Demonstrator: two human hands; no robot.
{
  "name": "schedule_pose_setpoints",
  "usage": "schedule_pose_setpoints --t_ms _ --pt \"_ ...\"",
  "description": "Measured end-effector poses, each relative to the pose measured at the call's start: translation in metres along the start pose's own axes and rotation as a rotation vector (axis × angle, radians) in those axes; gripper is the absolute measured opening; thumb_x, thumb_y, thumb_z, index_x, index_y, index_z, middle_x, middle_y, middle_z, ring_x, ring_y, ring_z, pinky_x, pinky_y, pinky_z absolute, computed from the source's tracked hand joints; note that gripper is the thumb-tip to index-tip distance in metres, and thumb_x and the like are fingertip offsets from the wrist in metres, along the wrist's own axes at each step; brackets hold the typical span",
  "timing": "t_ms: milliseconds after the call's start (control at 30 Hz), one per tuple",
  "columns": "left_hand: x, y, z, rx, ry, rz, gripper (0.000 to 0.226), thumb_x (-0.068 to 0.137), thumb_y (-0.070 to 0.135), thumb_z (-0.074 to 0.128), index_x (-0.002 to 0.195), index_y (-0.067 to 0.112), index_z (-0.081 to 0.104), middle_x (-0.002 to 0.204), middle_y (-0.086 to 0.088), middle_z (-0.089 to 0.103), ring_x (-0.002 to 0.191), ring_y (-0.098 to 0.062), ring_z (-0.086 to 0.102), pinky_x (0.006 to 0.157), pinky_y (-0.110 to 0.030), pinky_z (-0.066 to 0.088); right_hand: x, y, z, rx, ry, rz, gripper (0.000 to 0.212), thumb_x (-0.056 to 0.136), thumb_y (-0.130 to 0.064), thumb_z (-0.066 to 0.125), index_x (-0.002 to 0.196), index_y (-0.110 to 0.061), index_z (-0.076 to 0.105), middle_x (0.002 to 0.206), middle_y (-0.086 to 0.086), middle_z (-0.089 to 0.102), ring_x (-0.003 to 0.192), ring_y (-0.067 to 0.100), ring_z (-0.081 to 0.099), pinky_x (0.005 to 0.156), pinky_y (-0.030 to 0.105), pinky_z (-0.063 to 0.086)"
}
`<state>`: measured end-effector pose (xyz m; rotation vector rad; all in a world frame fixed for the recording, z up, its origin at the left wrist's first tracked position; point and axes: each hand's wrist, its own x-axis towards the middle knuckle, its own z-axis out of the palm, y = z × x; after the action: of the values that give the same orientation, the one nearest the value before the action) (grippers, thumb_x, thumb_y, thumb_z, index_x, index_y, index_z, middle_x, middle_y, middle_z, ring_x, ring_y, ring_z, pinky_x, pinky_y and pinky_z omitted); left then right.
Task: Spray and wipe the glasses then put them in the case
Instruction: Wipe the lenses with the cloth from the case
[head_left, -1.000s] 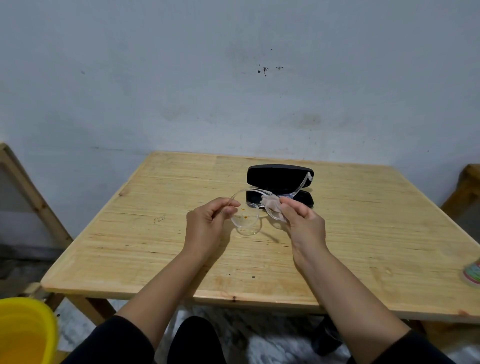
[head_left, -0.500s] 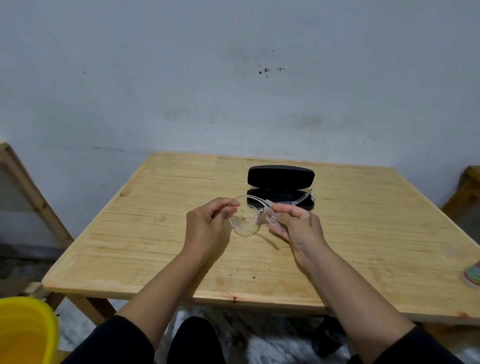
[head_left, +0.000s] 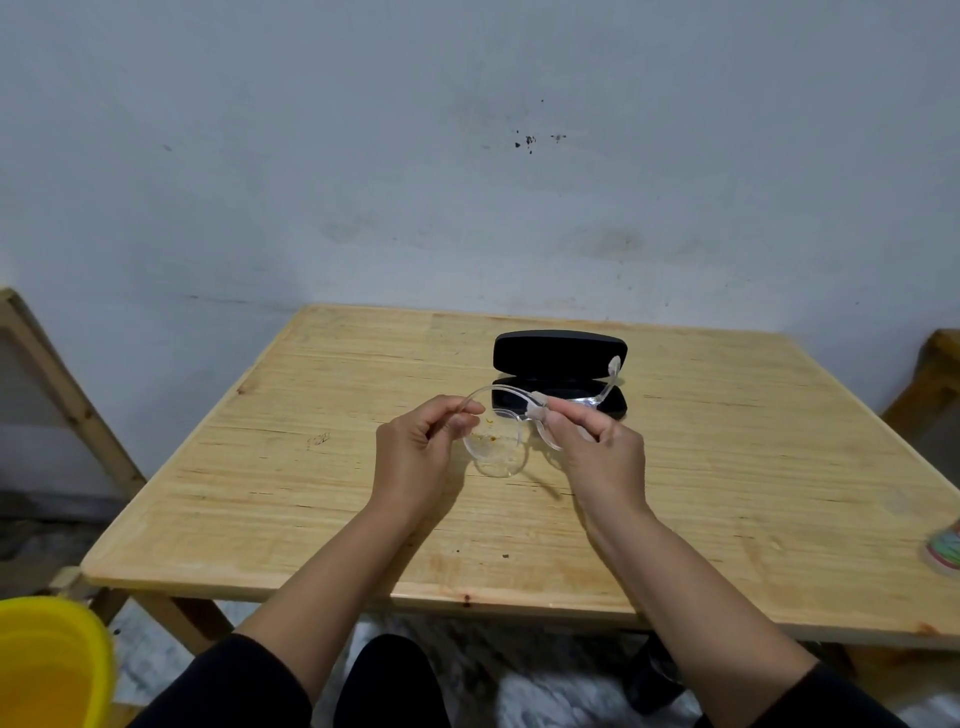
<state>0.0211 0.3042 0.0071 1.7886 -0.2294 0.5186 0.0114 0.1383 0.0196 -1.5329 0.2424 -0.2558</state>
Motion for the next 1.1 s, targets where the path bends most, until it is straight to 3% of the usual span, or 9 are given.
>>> schedule_pose_setpoints --t_ms 133,267,500,600,733,833,900,967,1100 --pt "0.002 -0.003 -0.002 0.024 0.019 0.001 0.032 0.086 0.005 0.06 0.082 0.036 0.068 0.078 0.028 0.07 0.081 -0.002 0.069 0.075 -0.014 0.053 0.006 -0.004 -0.009 -0.165 -0.171 -0.027 0.016 0.085 -0.011 0.065 0.085 -0.023 0.075 0.088 -0.005 0.075 0.088 0.007 0.068 0.076 0.021 0.051" --pt "0.003 -0.004 -0.002 0.046 0.023 -0.021 0.028 0.087 0.007 0.06 0.084 0.033 0.07 0.08 0.018 0.071 0.08 -0.003 0.069 0.075 -0.013 0.052 0.019 -0.004 -0.019 -0.239 -0.335 0.005 0.02 0.086 -0.001 0.061 0.084 -0.014 0.076 0.091 0.008 0.075 0.091 0.022 0.07 0.081 0.032 0.055" --pt "0.006 -0.002 -0.006 0.041 0.013 -0.07 0.023 0.087 0.009 0.061 0.086 0.029 0.071 0.082 0.021 0.071 0.08 -0.001 0.068 0.073 -0.009 0.05 0.026 -0.01 -0.03 -0.383 -0.519 0.077 0.031 0.086 0.006 0.06 0.068 -0.016 0.074 0.073 0.004 0.072 0.075 0.017 0.066 0.075 0.029 0.055" --pt "0.007 0.0 -0.007 0.045 0.01 -0.074 0.021 0.087 0.01 0.061 0.088 0.029 0.072 0.081 0.025 0.07 0.078 0.001 0.067 0.071 -0.008 0.048 0.021 -0.015 -0.03 -0.341 -0.446 0.039 0.027 0.088 0.005 0.057 0.073 -0.013 0.073 0.077 0.007 0.072 0.078 0.018 0.068 0.072 0.026 0.055" --pt "0.007 0.002 -0.01 0.036 0.009 -0.089 0.027 0.088 0.009 0.06 0.083 0.033 0.07 0.078 0.021 0.071 0.077 -0.001 0.068 0.071 -0.012 0.051 0.016 -0.012 -0.029 -0.212 -0.143 0.003 0.017 0.087 -0.003 0.061 0.082 -0.014 0.074 0.078 0.001 0.075 0.074 0.01 0.071 0.064 0.018 0.055" --pt "0.003 0.003 -0.009 0.029 -0.014 -0.099 0.029 0.088 0.008 0.058 0.082 0.033 0.07 0.077 0.011 0.073 0.079 -0.002 0.069 0.076 -0.016 0.052 0.012 0.001 -0.021 -0.143 0.072 0.012 0.014 0.086 -0.017 0.064 0.082 -0.026 0.074 0.084 -0.005 0.076 0.084 0.013 0.072 0.082 0.037 0.057" --pt "0.0 0.003 -0.005 0.029 -0.034 -0.085 0.029 0.088 0.009 0.058 0.083 0.035 0.07 0.079 0.012 0.073 0.081 -0.003 0.069 0.079 -0.02 0.053 0.006 0.0 -0.011 0.006 0.211 0.012 0.015 0.088 -0.014 0.062 0.089 -0.023 0.074 0.088 -0.006 0.075 0.085 0.004 0.07 0.081 0.024 0.057" --pt "-0.002 0.007 -0.001 0.024 -0.056 -0.065 0.029 0.087 0.008 0.059 0.083 0.036 0.069 0.082 0.019 0.072 0.082 -0.003 0.068 0.078 -0.019 0.053 0.001 -0.005 -0.004 0.154 0.3 0.012 0.015 0.09 -0.012 0.06 0.096 -0.018 0.072 0.086 -0.009 0.073 0.078 -0.006 0.067 0.067 0.006 0.051" --pt "-0.002 0.014 0.006 0.012 -0.074 -0.032 0.032 0.087 0.005 0.059 0.082 0.035 0.068 0.081 0.025 0.07 0.082 -0.001 0.068 0.078 -0.017 0.053 -0.002 -0.012 0.006 0.215 0.303 0.036 0.015 0.088 -0.011 0.063 0.097 -0.018 0.073 0.092 -0.004 0.074 0.089 0.004 0.069 0.07 0.012 0.051"
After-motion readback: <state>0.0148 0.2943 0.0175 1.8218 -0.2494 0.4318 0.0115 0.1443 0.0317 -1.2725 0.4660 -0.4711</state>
